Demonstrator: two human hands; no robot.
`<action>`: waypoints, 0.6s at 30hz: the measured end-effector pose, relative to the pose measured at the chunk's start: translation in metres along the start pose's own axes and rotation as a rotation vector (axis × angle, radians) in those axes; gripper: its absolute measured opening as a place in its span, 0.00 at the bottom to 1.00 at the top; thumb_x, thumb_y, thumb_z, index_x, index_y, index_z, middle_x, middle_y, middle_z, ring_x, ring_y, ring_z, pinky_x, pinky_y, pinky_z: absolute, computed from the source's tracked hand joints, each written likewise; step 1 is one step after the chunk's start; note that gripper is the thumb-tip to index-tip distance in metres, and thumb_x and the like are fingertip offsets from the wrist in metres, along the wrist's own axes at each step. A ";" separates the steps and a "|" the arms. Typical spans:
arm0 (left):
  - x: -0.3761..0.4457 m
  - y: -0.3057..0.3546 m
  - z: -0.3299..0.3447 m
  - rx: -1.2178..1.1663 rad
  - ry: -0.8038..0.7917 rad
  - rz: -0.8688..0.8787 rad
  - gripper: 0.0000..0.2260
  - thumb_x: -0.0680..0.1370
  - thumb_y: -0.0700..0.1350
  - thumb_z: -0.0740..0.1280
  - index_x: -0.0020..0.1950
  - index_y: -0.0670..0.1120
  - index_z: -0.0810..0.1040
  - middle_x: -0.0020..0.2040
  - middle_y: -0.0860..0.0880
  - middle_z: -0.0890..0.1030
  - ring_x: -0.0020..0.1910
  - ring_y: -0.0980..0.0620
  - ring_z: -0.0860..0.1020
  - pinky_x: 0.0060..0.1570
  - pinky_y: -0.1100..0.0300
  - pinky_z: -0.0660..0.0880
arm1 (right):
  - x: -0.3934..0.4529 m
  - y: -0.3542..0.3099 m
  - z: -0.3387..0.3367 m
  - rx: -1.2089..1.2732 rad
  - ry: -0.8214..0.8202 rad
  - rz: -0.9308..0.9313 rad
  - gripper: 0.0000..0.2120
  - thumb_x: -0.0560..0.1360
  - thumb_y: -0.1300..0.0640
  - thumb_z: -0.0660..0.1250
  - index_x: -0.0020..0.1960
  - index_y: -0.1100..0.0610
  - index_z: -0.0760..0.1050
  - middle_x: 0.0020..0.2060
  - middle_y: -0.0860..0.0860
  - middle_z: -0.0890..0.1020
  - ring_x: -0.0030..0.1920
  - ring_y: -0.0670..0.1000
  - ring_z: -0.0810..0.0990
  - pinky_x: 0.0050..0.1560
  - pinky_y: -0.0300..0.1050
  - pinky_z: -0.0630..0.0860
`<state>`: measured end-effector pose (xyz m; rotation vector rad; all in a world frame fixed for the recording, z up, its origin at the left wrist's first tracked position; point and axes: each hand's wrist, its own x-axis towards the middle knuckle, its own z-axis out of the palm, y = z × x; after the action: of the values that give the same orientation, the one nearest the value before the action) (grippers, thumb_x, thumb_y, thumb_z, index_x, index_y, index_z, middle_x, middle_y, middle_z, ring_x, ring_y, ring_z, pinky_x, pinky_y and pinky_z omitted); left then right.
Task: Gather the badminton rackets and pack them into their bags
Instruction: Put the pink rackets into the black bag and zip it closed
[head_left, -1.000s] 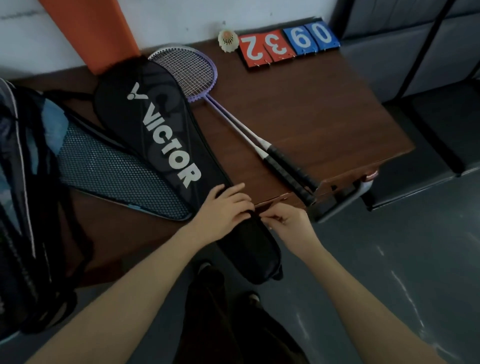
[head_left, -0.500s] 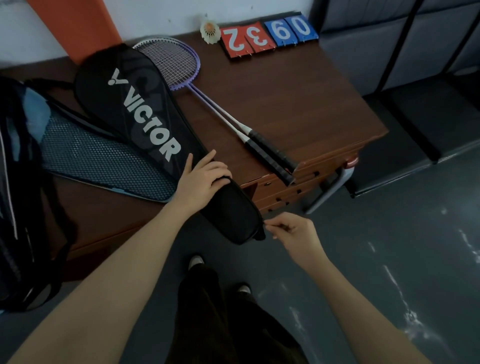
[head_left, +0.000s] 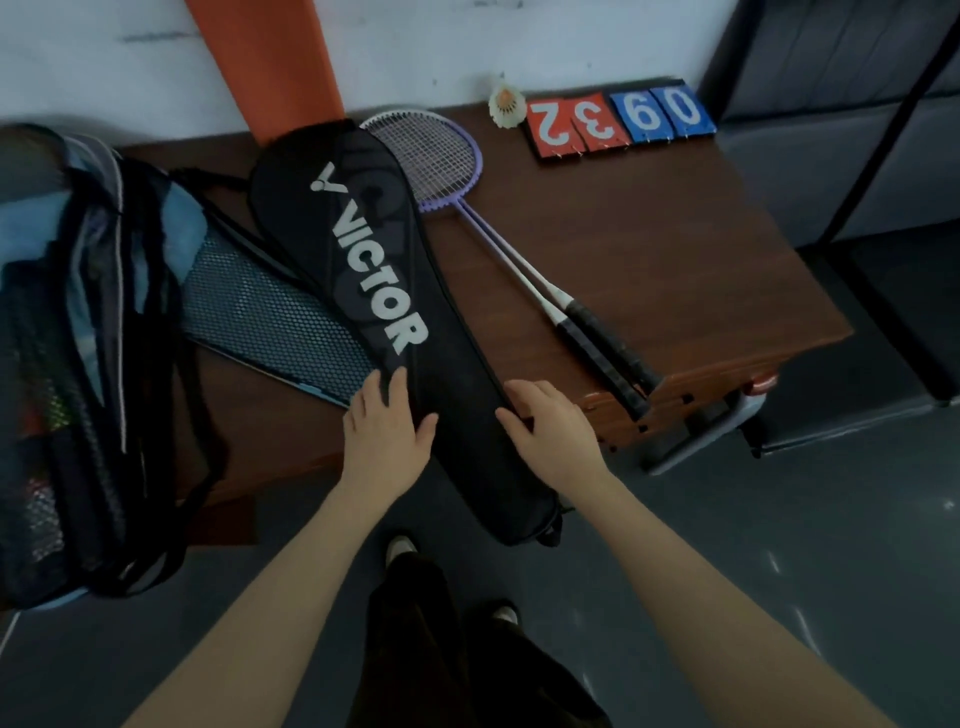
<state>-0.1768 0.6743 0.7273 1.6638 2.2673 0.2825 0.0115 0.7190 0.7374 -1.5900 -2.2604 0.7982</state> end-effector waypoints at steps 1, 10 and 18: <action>0.005 -0.004 -0.001 -0.016 -0.003 -0.027 0.29 0.78 0.54 0.60 0.74 0.44 0.54 0.72 0.38 0.57 0.69 0.38 0.59 0.66 0.44 0.60 | 0.012 -0.007 0.006 -0.006 -0.017 0.013 0.20 0.79 0.47 0.58 0.68 0.53 0.66 0.58 0.51 0.75 0.56 0.54 0.75 0.56 0.52 0.71; 0.047 -0.007 0.009 -0.201 -0.026 -0.170 0.30 0.78 0.57 0.59 0.75 0.46 0.52 0.67 0.40 0.64 0.65 0.41 0.65 0.64 0.46 0.60 | 0.071 -0.031 0.038 0.011 0.079 0.053 0.22 0.80 0.56 0.58 0.72 0.54 0.60 0.55 0.52 0.78 0.53 0.51 0.76 0.55 0.44 0.61; 0.018 0.005 -0.009 -0.742 0.211 -0.199 0.29 0.78 0.46 0.64 0.75 0.46 0.55 0.66 0.45 0.64 0.61 0.54 0.68 0.60 0.68 0.63 | 0.043 -0.042 0.025 0.060 0.294 -0.126 0.19 0.76 0.64 0.63 0.67 0.58 0.70 0.34 0.48 0.78 0.34 0.48 0.75 0.47 0.43 0.63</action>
<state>-0.1809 0.6934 0.7354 1.0502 2.0534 1.1290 -0.0495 0.7409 0.7376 -1.4179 -2.0812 0.5535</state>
